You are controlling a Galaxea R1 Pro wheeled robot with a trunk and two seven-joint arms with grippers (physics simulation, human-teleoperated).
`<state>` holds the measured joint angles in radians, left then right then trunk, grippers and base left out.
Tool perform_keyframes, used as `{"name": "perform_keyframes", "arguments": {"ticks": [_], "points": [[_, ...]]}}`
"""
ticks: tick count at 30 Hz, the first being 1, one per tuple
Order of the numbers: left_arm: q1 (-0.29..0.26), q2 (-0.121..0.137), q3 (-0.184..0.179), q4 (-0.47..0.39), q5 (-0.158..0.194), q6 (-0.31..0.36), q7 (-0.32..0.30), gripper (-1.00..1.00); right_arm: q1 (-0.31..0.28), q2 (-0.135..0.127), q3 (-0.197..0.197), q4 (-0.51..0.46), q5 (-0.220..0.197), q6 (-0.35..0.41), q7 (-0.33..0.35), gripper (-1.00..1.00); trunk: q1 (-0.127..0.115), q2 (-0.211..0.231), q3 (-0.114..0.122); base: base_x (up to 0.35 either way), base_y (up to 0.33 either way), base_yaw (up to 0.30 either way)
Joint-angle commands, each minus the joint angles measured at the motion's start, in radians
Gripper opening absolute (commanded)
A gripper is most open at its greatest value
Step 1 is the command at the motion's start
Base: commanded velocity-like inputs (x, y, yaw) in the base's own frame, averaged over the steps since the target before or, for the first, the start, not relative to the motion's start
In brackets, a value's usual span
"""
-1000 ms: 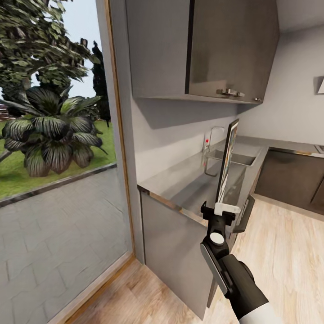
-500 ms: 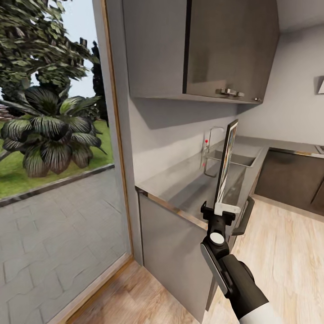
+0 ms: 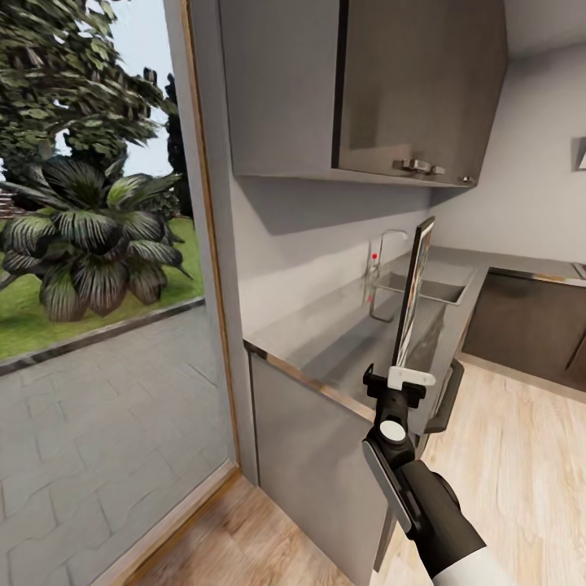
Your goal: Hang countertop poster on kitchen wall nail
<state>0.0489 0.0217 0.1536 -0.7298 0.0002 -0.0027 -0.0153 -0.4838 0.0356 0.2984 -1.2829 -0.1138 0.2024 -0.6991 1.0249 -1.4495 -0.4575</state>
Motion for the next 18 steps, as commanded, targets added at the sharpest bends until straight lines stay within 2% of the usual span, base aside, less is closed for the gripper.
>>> {"name": "perform_keyframes", "arguments": {"ticks": [1, 9, 18], "points": [[0.000, 0.000, 0.001, -0.001, 0.000, 0.000, -0.001, 1.00, -0.001, 0.000, 0.002, -0.001, -0.004, 0.006, -0.006, 1.00, 0.000, -0.001, -0.001, 0.020, 0.000, 0.000], [0.000, 0.000, 0.001, -0.001, 0.000, 0.000, -0.001, 1.00, -0.001, 0.000, 0.002, -0.001, -0.004, 0.006, -0.006, 1.00, 0.000, -0.001, -0.001, 0.076, -0.035, 0.000], [0.000, 0.000, 0.001, 0.000, 0.000, 0.000, 0.000, 1.00, -0.001, 0.000, 0.002, -0.001, -0.004, 0.005, -0.006, 1.00, 0.000, -0.001, -0.001, 0.017, -0.010, 0.000]]}}
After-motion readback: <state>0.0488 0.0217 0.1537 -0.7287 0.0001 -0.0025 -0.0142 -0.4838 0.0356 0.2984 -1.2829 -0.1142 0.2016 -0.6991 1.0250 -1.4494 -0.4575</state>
